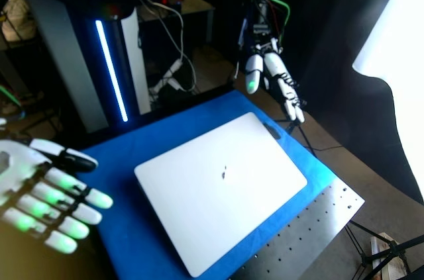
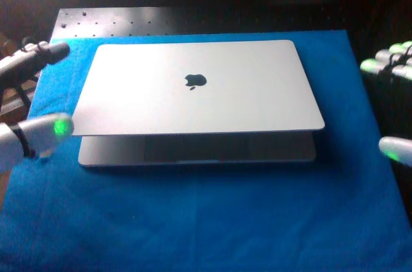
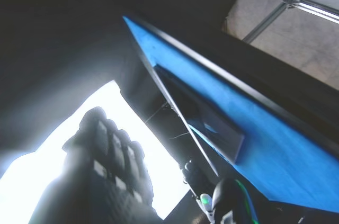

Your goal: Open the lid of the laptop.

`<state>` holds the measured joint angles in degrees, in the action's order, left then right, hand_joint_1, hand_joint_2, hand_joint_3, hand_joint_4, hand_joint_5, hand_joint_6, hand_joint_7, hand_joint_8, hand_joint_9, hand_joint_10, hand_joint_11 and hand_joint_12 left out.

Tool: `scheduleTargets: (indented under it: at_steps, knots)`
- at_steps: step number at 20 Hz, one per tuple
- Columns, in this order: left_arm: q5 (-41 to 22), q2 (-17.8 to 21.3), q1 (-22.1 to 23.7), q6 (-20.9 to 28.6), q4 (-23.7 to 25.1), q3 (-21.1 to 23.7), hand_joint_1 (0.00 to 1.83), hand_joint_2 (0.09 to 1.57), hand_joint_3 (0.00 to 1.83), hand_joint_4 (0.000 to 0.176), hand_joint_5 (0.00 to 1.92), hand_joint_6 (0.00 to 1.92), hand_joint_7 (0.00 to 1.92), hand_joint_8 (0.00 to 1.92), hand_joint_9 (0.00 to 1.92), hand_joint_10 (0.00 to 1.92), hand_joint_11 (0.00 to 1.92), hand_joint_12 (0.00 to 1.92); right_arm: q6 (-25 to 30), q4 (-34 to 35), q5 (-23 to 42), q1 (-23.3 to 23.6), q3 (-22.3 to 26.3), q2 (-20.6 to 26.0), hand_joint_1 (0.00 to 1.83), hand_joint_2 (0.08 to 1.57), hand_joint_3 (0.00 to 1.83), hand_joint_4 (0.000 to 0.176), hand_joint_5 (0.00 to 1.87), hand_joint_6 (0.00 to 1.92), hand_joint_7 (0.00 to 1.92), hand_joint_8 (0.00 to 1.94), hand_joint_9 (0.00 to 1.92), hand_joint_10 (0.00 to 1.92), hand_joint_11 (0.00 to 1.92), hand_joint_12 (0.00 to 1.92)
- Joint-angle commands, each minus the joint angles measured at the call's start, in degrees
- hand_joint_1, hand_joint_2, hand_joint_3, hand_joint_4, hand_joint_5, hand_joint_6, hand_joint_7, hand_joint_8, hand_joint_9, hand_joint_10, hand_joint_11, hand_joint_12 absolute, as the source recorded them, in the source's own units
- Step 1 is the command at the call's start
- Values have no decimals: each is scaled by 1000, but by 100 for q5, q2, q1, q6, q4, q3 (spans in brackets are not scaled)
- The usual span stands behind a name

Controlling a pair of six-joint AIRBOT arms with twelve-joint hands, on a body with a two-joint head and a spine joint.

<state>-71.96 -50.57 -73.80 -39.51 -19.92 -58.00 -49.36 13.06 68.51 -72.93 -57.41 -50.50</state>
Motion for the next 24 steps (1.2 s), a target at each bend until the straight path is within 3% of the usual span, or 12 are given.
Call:
scheduleTargets:
  at_steps: [1, 2, 4, 5, 6, 7, 11, 12, 13, 15, 20, 24]
  knots:
    - [-678, -23, 57, 26, 1, -34, 573, 1160, 0, 126, 213, 2, 74, 0, 28, 2, 0, 196, 28, -19, 634, 49, -30, -28, 210, 1339, 5, 37, 295, 0, 269, 0, 196, 0, 94, 68]
    - [-645, -44, 57, 25, -1, -44, 589, 1139, 0, 145, 216, 0, 77, 0, 8, 2, 0, 78, 29, -52, 610, 49, -30, -51, 223, 1330, 0, 58, 310, 5, 277, 3, 204, 3, 121, 79]
    - [-591, -86, 57, 26, -4, -69, 654, 1087, 0, 154, 204, 0, 67, 0, 14, 4, 4, 142, 30, -93, 568, 49, -30, -87, 272, 1351, 5, 29, 330, 5, 310, 9, 237, 8, 171, 102]
    - [-576, -99, 57, 25, -3, -75, 650, 1065, 0, 161, 190, 0, 48, 0, 12, 3, 0, 167, 31, -123, 526, 50, -30, -108, 277, 1354, 5, 36, 325, 2, 306, 5, 230, 4, 171, 102]
    - [-576, -102, 57, 24, -1, -77, 711, 1029, 0, 175, 133, 1, 3, 0, 0, 0, 0, 15, 31, -166, 450, 57, -30, -124, 259, 1360, 5, 32, 325, 1, 302, 0, 231, 2, 180, 105]
    - [-580, -103, 57, 22, 0, -79, 752, 1012, 0, 176, 84, 0, 0, 0, 0, 0, 0, 0, 31, -206, 376, 69, -31, -132, 176, 1374, 7, 45, 266, 0, 242, 1, 173, 0, 151, 92]
    - [-473, -114, 60, 9, 80, -99, 796, 953, 0, 176, 0, 0, 0, 0, 0, 0, 0, 0, 31, -421, 13, 143, -59, -211, 121, 1373, 0, 24, 192, 3, 172, 0, 59, 0, 90, 64]
    - [-398, -133, 63, 9, 96, -120, 803, 947, 0, 176, 0, 0, 0, 0, 0, 0, 0, 0, 31, -465, -44, 162, -66, -232, 49, 1357, 0, 32, 163, 0, 143, 0, 46, 0, 88, 60]
    - [-325, -167, 64, 9, 99, -156, 813, 954, 0, 176, 0, 0, 0, 0, 0, 0, 0, 0, 31, -532, -147, 210, -86, -266, 36, 1365, 1, 11, 166, 2, 137, 0, 49, 2, 89, 60]
    - [-293, -201, 66, 9, 99, -172, 811, 965, 0, 176, 0, 0, 0, 0, 0, 0, 0, 0, 31, -649, -331, 308, -123, -321, 0, 1362, 0, 0, 149, 0, 119, 0, 44, 0, 48, 40]
    - [-246, -220, 70, 9, 111, -179, 865, 982, 4, 166, 0, 0, 0, 0, 0, 0, 0, 0, 31, -849, -634, 390, -165, -426, 0, 1287, 0, 0, 42, 0, 18, 0, 0, 0, 0, 0]
    - [-249, -236, 70, 10, 110, -169, 815, 979, 0, 176, 0, 0, 0, 0, 0, 0, 0, 0, 30, -885, -763, 389, -172, -427, 0, 1252, 0, 0, 0, 0, 0, 0, 0, 0, 0, 0]
